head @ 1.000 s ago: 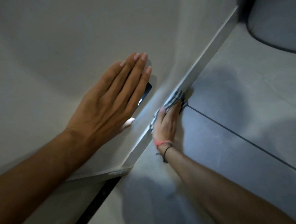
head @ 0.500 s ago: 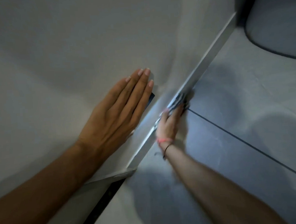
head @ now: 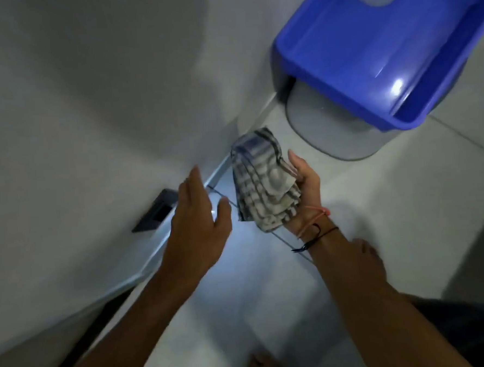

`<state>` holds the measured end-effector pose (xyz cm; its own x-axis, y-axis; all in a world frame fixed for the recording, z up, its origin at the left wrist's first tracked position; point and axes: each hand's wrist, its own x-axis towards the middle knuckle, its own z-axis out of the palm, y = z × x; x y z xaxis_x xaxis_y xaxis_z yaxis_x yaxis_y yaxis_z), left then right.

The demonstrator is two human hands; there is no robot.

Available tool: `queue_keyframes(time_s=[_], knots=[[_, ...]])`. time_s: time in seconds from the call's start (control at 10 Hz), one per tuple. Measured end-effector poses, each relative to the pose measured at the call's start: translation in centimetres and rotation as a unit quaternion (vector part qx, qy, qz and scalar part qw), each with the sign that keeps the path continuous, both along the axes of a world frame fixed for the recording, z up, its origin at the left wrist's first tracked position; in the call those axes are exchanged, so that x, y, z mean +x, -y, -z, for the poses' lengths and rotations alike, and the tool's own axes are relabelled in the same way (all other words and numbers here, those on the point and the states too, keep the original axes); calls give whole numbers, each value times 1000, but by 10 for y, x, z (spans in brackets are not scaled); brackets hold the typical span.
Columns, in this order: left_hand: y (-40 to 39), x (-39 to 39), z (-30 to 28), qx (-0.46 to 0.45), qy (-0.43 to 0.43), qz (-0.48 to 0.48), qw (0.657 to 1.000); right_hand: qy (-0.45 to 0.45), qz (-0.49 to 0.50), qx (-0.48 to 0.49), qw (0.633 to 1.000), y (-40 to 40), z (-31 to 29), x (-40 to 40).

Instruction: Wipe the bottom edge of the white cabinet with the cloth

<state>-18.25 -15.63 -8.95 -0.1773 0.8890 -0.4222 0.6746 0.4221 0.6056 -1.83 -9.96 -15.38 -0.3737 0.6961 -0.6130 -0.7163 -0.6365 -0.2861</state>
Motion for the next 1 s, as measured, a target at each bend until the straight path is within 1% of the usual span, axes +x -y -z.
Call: queue_keyframes(time_s=[0.1, 0.2, 0.3, 0.4, 0.5, 0.6, 0.7, 0.8, 0.9, 1.0], knots=[[-37, 34, -34, -139, 336, -287, 886, 21, -25, 24, 999, -23, -41, 35], [-71, 69, -51, -139, 442, -309, 831, 87, -99, 54, 990, -60, -67, 65], [-108, 113, -58, -102, 432, -317, 838, 194, -164, 80, 964, -111, -83, 98], [-148, 155, -61, -87, 377, -374, 843, 363, -233, 176, 885, -171, -90, 135], [-186, 195, -53, -69, 306, -409, 857, 489, -331, 266, 762, -217, -88, 170], [-211, 227, -34, -64, 223, -429, 873, 520, -371, 281, 716, -243, -73, 187], [-229, 251, -18, -42, 190, -461, 866, 539, -391, 285, 689, -262, -57, 188], [-238, 270, -10, -49, 192, -438, 877, 558, -404, 286, 666, -277, -46, 186], [-236, 279, -33, -86, 214, -391, 891, 547, -458, 273, 646, -277, -67, 184], [-208, 288, -83, -52, 188, -368, 909, 523, -451, 318, 650, -264, -114, 195]])
